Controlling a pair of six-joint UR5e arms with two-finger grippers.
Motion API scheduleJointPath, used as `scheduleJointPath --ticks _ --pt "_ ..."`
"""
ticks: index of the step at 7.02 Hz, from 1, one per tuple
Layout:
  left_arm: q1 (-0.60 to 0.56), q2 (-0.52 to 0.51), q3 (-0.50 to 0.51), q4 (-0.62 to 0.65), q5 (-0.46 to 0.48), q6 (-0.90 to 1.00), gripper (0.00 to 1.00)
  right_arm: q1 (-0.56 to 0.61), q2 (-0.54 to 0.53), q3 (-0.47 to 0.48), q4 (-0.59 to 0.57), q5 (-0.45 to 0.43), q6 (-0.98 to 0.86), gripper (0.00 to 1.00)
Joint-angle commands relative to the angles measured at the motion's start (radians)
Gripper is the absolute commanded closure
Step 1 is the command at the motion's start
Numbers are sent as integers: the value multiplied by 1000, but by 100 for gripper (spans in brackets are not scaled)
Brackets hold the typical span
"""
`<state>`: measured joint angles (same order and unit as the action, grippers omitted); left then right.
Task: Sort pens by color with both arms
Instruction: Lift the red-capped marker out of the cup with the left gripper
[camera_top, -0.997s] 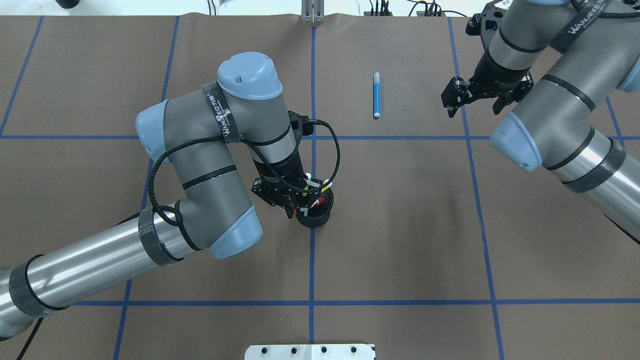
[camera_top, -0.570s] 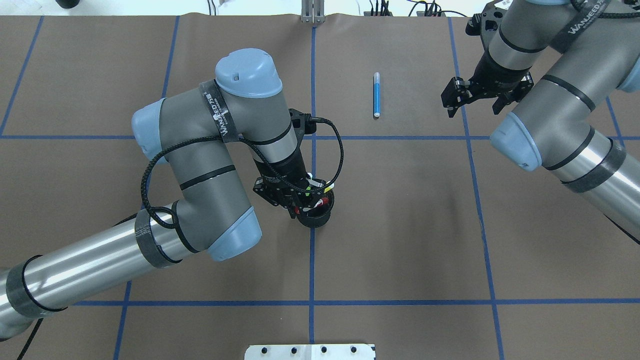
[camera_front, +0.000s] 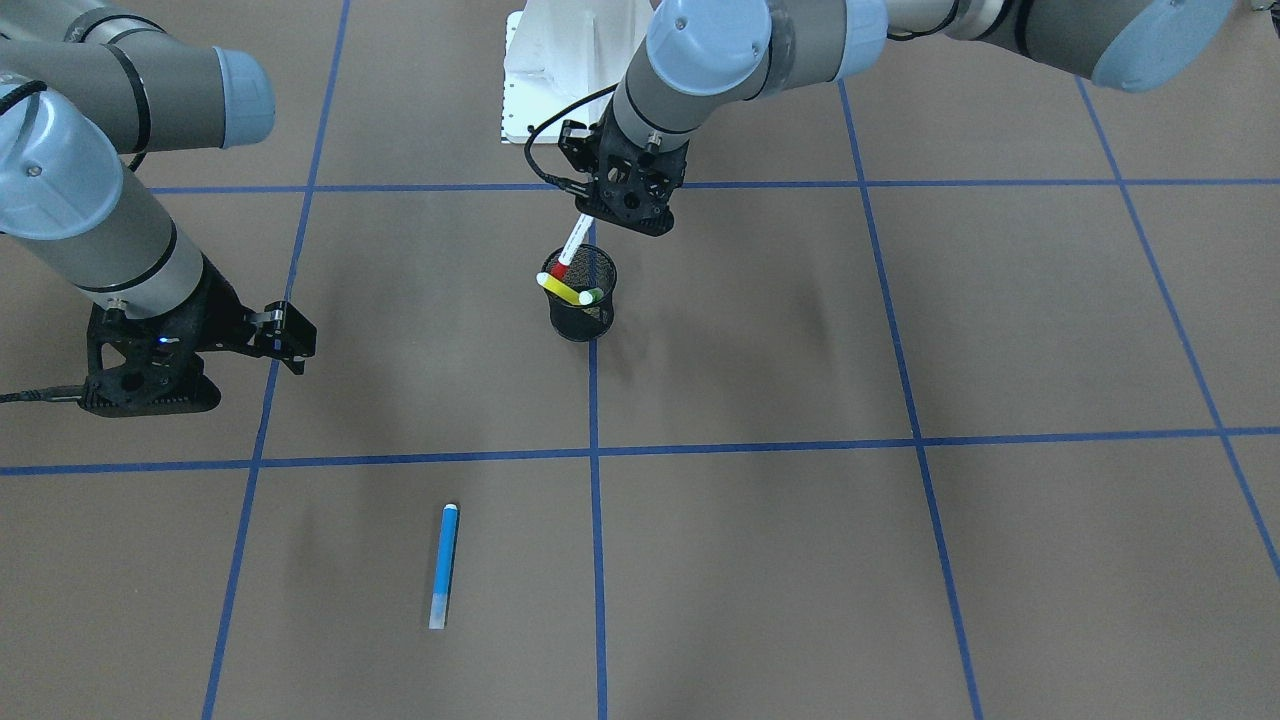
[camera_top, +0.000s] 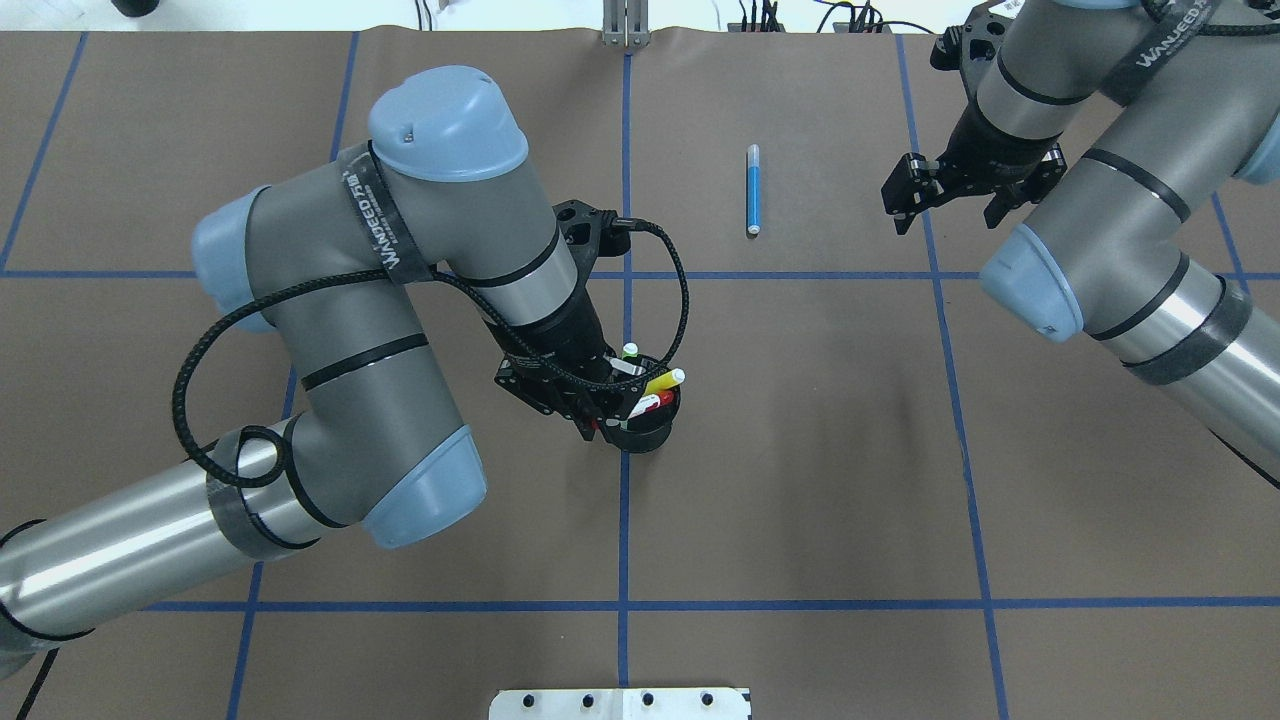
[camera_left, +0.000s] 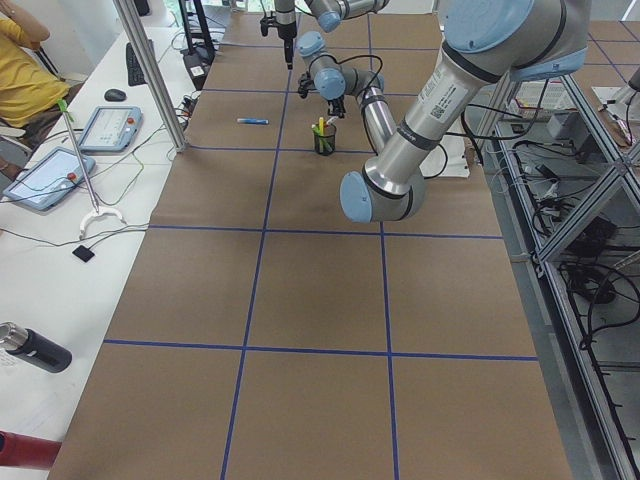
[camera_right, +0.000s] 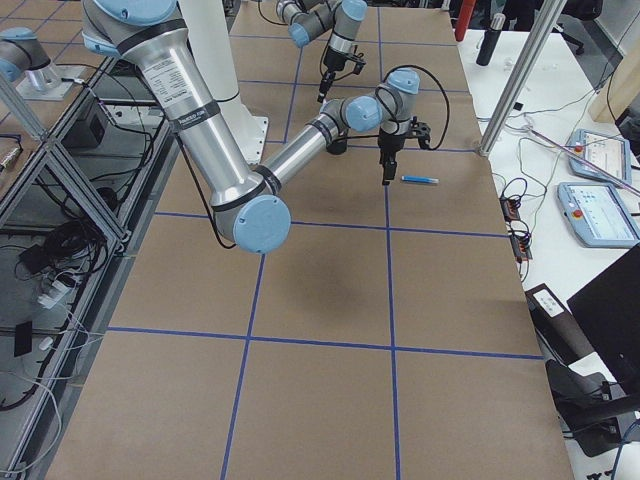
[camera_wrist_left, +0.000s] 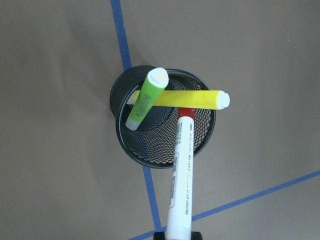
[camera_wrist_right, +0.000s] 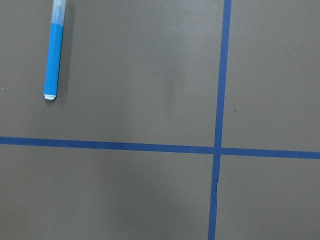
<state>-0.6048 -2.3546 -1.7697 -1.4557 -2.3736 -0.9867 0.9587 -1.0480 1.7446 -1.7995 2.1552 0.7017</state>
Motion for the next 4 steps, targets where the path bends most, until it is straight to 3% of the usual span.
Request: scheduleJointPath --ticks 1,2,4 --pt "-32 29 -85 1 -18 -3 89 0 0 1 2 0 1 1" --pt "-59 25 -100 -3 -51 -30 89 0 0 1 3 0 1 1" --pt "-82 21 -93 -72 -32 -136 89 2 2 1 3 2 -1 1"
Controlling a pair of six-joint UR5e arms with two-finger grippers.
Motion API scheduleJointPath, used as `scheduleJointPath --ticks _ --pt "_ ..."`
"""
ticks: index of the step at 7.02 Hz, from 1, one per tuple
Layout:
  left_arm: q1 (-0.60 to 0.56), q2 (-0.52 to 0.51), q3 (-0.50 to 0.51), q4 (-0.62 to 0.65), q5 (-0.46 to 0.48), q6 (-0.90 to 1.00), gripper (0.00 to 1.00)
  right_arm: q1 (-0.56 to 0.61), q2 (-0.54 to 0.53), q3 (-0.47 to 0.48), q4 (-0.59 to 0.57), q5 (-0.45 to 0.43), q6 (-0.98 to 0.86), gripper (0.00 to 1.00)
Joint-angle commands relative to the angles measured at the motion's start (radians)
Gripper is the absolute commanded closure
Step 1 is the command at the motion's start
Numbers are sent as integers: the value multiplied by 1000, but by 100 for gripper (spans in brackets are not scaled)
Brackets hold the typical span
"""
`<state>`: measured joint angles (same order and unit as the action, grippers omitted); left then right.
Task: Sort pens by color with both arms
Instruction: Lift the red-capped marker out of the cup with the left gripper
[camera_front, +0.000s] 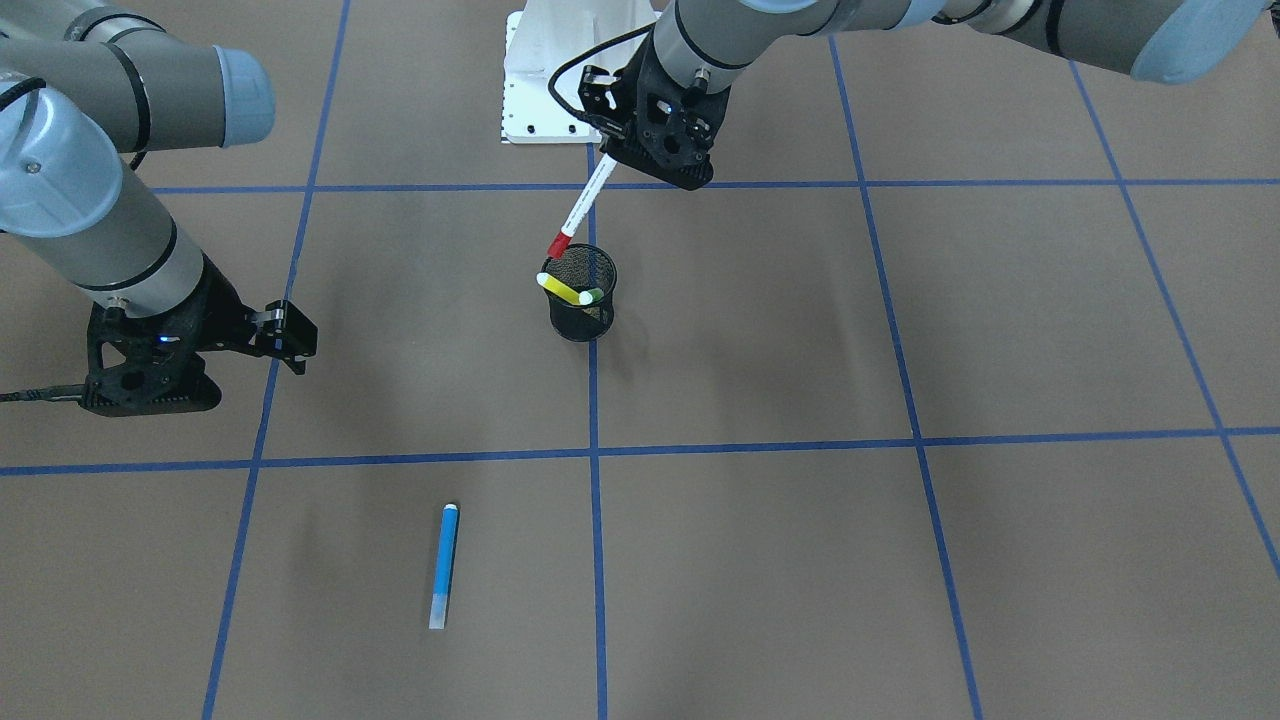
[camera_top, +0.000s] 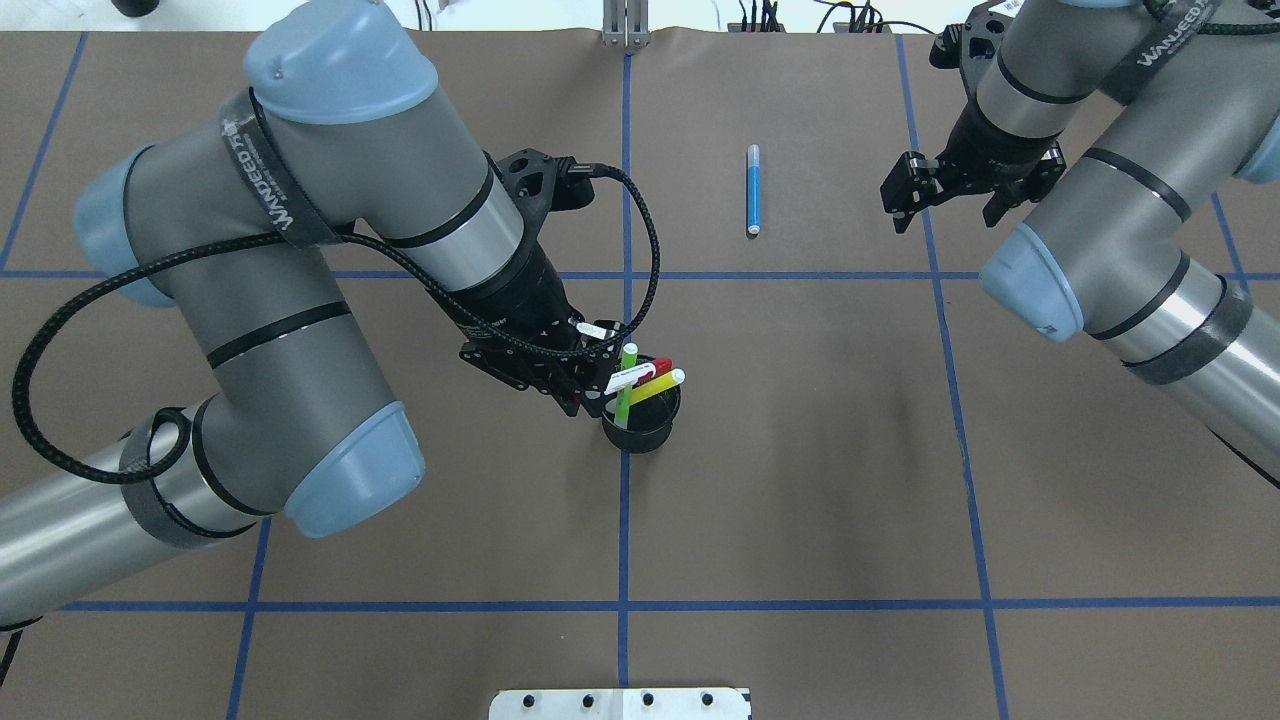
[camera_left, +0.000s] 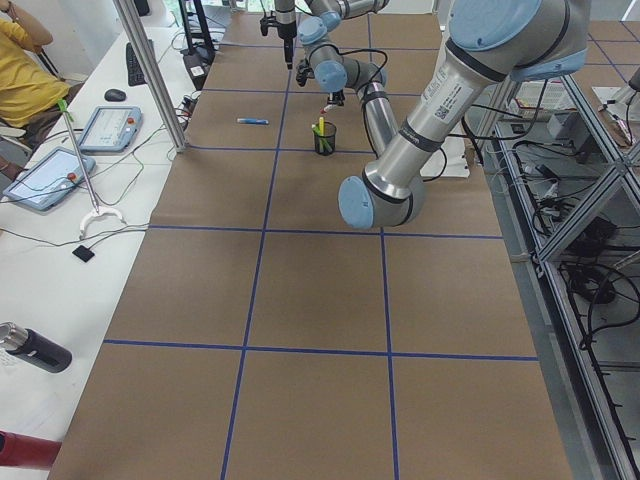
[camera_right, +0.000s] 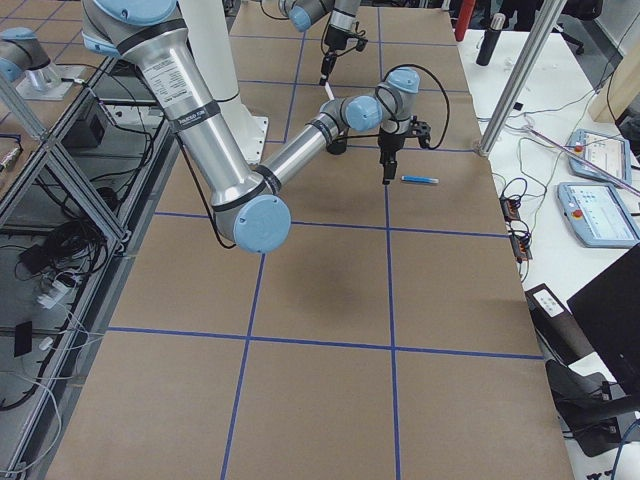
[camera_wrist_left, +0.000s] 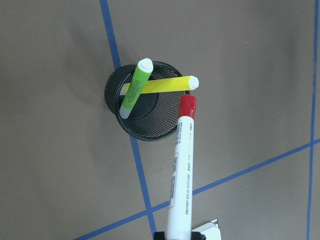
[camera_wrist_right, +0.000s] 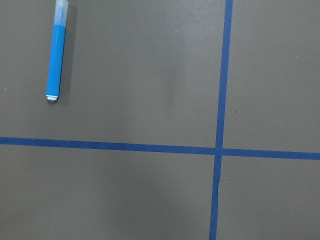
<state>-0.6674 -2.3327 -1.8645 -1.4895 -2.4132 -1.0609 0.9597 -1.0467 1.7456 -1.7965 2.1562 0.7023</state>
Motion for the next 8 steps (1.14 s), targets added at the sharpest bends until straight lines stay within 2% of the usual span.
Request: scheduleJointPath --ticks 1,2,4,6,8 --pt "-33 -2 10 -50 75 -95 89 1 1 0 0 1 -1 1" --pt "-35 -7 51 -105 165 -140 89 2 -1 0 0 2 -3 1" --pt "-35 -37 259 -387 276 -264 89 16 -3 0 2 10 -7 1" --pt "-34 -127 429 -464 379 -277 89 40 -27 0 2 43 -69 1" --pt "-31 -264 744 -692 486 -312 89 57 -50 0 2 44 -115 1"
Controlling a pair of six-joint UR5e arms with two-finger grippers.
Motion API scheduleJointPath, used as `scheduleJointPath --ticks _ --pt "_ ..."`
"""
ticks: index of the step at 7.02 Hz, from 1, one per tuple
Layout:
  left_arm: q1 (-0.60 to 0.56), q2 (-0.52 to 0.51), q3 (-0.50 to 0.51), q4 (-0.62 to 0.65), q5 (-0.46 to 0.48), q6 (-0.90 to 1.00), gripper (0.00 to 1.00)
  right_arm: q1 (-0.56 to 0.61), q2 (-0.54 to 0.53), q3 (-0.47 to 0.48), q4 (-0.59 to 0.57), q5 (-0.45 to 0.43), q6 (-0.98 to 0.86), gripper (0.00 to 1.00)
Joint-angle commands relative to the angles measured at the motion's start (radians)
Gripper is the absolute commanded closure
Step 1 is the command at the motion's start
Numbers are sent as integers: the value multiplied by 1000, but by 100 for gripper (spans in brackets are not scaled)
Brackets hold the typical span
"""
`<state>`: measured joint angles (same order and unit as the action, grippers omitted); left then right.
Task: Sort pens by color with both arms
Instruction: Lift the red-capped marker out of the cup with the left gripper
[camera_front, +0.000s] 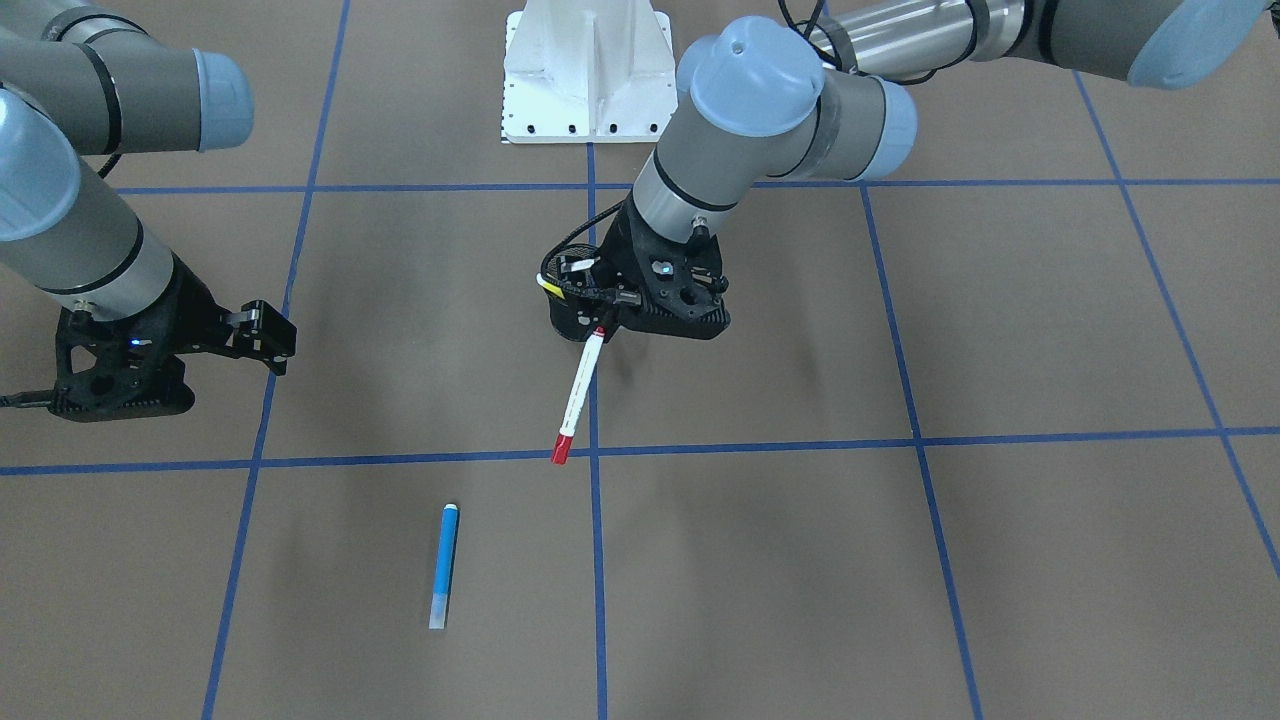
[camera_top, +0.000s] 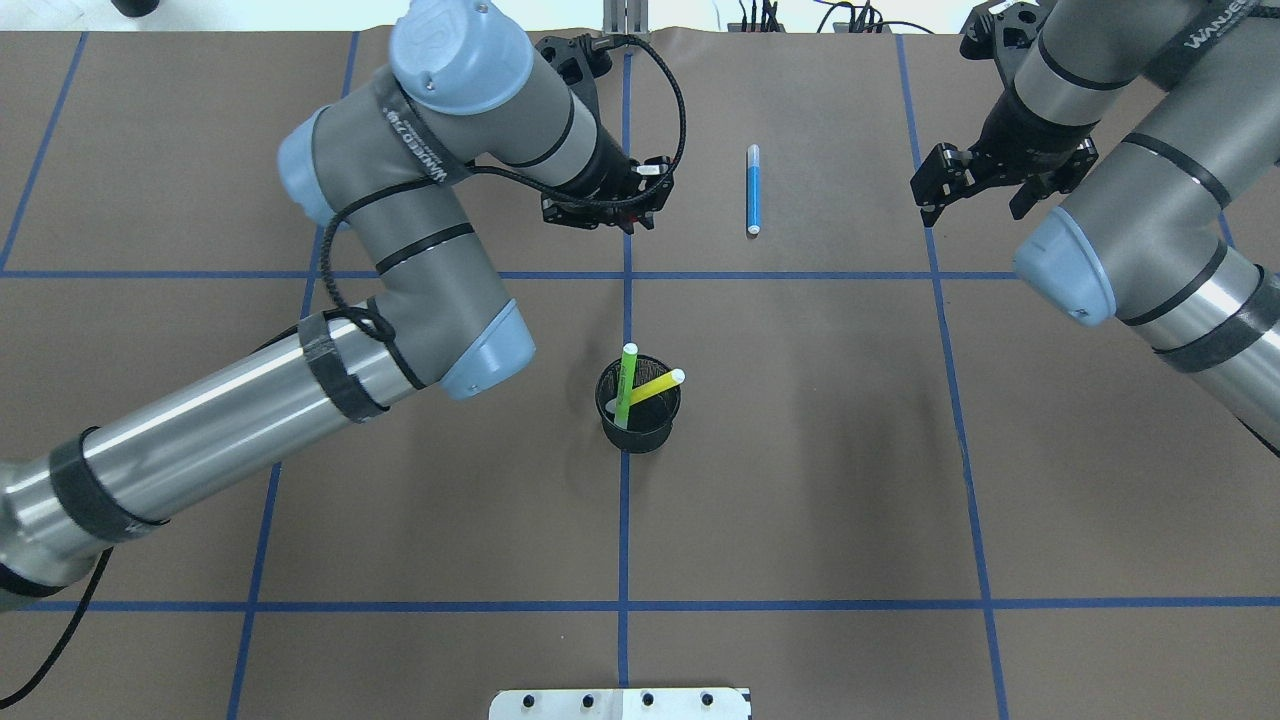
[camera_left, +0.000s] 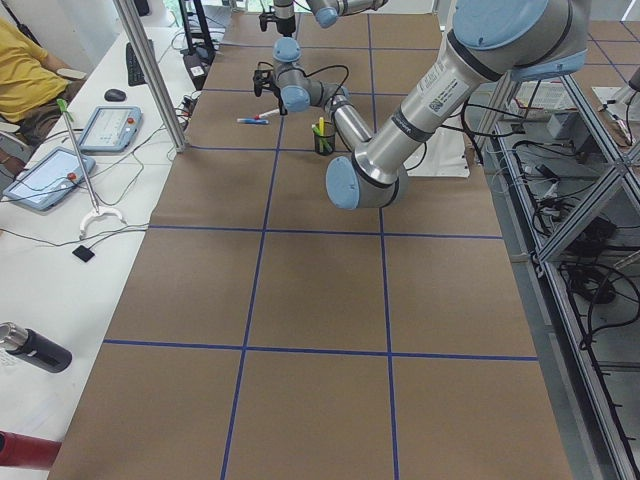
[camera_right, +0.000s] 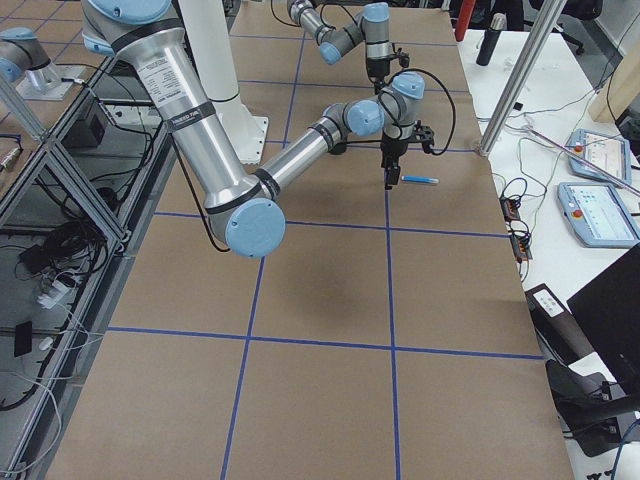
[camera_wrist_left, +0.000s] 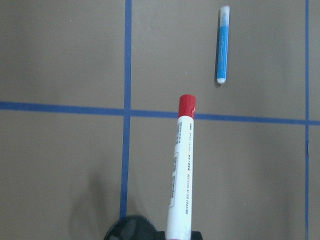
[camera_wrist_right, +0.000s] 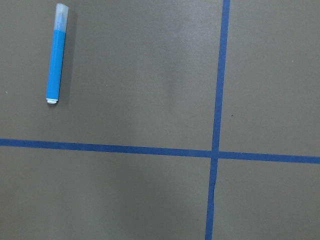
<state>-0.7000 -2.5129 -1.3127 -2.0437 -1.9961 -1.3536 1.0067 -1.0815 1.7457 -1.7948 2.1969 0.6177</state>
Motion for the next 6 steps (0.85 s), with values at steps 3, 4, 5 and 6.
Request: scheduleJointPath --ticks 3,4,5,6 --pt "19 -234 477 -240 187 -21 88 36 -46 0 0 39 -78 1" --pt "39 -248 542 -297 233 -19 87 36 -47 0 0 40 -76 1" --pt "63 -291 611 -311 284 -19 83 36 -52 0 2 40 -76 1" --pt "77 -297 618 -311 304 -21 78 35 -54 -2 2 38 -76 1"
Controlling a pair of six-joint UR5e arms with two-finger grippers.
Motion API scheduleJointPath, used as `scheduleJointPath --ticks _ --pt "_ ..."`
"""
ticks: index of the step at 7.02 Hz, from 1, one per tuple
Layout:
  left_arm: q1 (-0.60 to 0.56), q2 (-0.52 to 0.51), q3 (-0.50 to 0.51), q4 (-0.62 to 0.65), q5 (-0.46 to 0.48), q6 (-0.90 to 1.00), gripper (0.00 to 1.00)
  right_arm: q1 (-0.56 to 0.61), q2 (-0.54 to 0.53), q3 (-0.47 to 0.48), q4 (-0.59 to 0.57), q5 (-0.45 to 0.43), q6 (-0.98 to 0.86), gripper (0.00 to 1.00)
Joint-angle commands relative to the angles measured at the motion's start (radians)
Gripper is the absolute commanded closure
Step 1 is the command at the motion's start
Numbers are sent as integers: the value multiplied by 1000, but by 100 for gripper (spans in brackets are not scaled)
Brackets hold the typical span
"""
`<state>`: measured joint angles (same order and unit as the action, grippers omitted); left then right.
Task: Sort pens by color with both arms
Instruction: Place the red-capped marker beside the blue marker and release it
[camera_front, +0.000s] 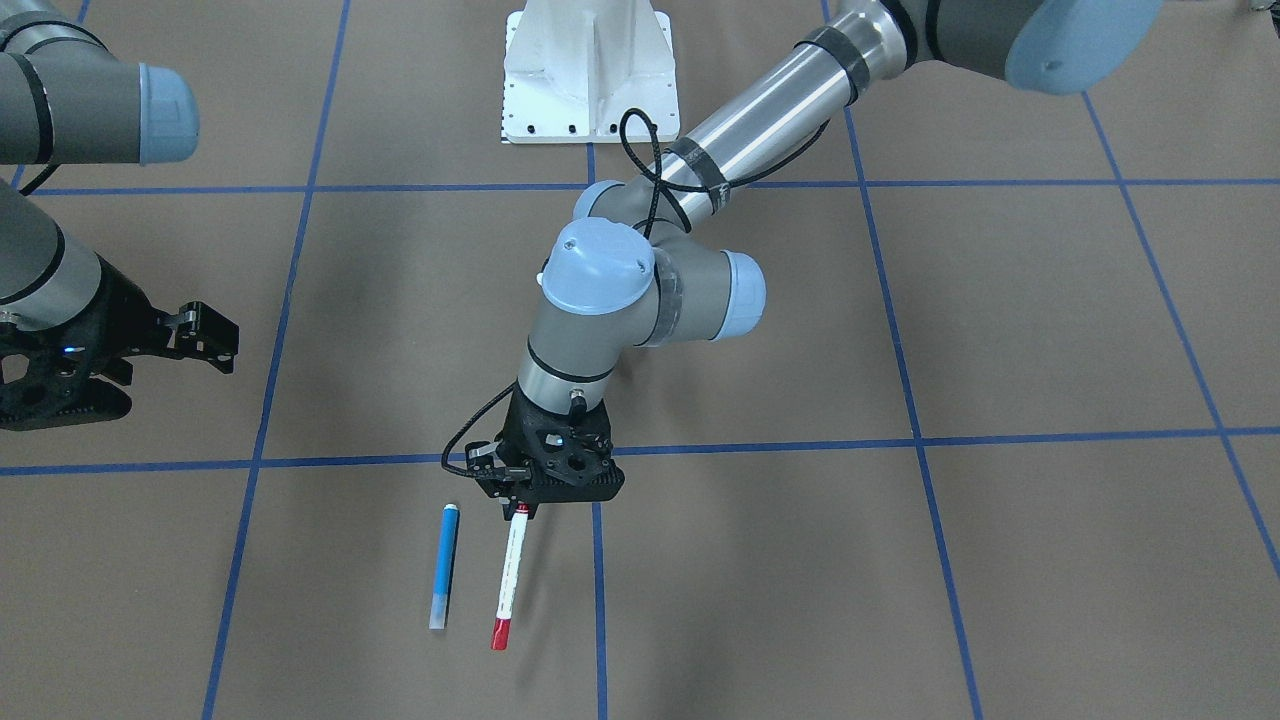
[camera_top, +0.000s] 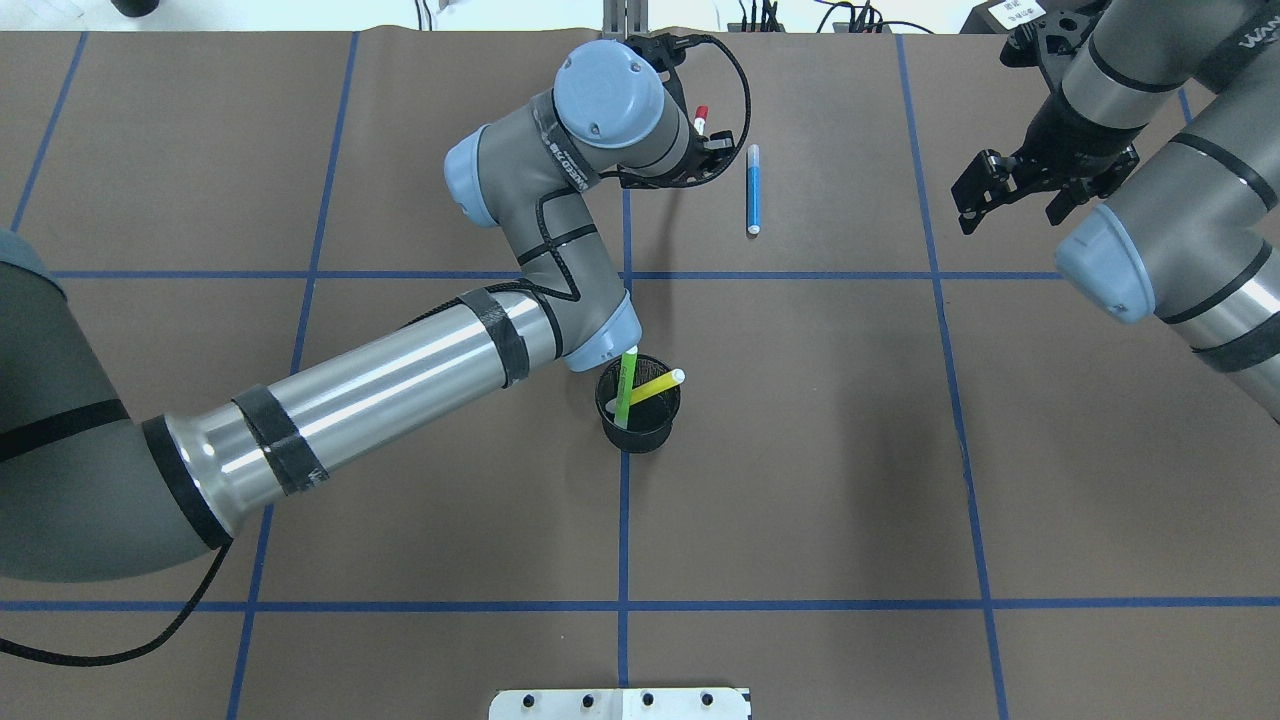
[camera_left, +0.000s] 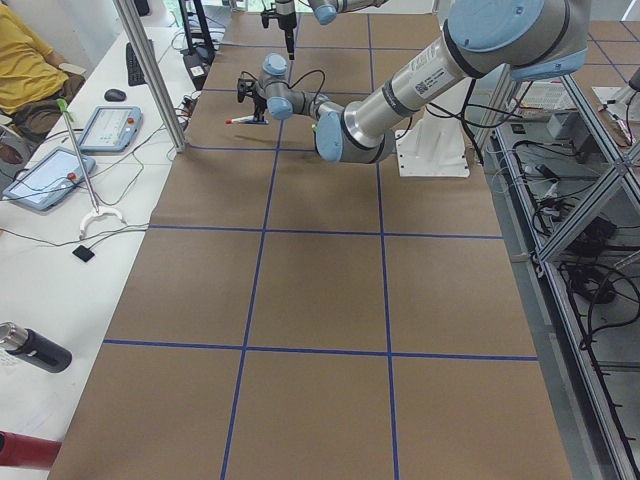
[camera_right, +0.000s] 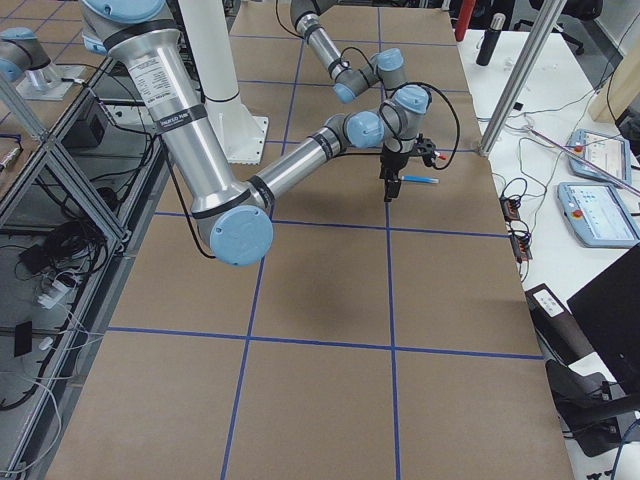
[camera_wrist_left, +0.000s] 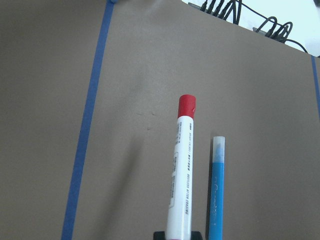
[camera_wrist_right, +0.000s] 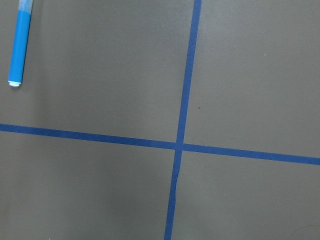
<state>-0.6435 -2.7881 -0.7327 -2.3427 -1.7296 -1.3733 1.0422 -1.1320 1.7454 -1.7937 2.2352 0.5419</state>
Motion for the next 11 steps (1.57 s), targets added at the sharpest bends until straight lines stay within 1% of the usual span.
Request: scheduleJointPath --ticks 1,2,4,5,7,8,9,10,11 --pt "31 -24 39 -12 53 -1 71 -1 -3 -1 -1 0 1 1" --pt "39 -25 39 -12 64 -1 58 -1 -3 -1 0 0 3 1" --pt "47 -25 39 -12 71 -1 21 -2 -2 -1 0 -2 4 1" --pt "47 -25 38 -10 71 0 11 -2 1 -1 0 -2 4 1" --pt "44 -24 3 -3 59 14 5 -4 12 -1 0 -2 15 1" --pt "39 -8 -61 35 26 26 4 -4 18 -1 0 -2 18 1" --pt "22 21 -194 209 -40 34 1 -4 29 0 0 -2 42 1" --pt "4 68 -346 356 -107 77 1 -4 35 9 0 0 59 1" --pt "-31 117 -478 485 -202 108 1 -5 37 28 0 0 99 1"
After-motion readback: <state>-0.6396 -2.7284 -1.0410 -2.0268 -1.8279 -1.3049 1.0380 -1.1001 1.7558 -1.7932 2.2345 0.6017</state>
